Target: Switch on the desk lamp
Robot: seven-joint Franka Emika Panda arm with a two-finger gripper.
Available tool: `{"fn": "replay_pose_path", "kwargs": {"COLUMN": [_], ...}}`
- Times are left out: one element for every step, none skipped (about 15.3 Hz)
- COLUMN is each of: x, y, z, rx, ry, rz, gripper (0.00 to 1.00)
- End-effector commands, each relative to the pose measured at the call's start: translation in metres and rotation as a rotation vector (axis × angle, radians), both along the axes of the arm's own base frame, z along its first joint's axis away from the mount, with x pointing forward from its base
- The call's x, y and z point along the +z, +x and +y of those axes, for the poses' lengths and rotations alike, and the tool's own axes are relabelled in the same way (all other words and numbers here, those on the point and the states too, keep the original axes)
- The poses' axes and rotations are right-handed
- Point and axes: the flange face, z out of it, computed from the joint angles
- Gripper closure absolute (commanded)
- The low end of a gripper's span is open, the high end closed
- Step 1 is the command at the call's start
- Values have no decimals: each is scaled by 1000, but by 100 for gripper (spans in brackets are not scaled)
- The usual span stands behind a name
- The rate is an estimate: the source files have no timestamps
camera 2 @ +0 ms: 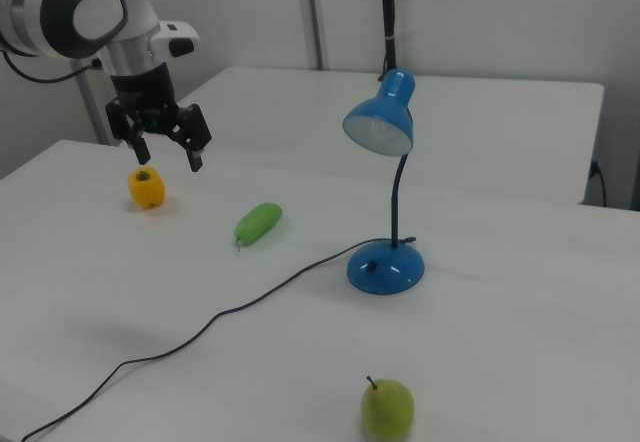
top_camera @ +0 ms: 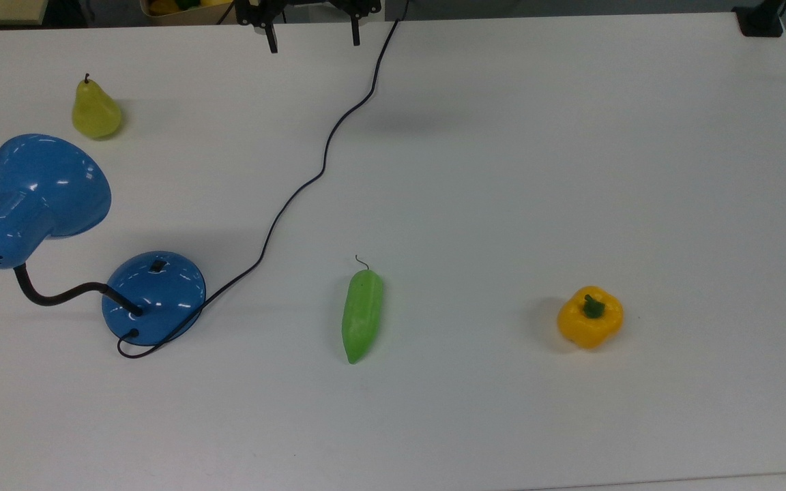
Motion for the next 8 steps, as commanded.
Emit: {"fn": "replay_pose_path", "kwargs": {"x": [-2, -3, -3, -2, -2, -2, -2, -2], "y": [0, 1, 1, 0, 0, 0, 0, 0], "z": [-2, -1, -2, -2, -2, -2, -3, -4], "rx": [10, 12, 10, 10, 10, 10, 10, 19], "ry": [-10, -10, -10, -10, -10, -10, -8, -9], "rz": [-15, -15, -15, -15, -14, -15, -15, -14], "gripper": [0, 0, 0, 0, 0, 0, 0, 0]}}
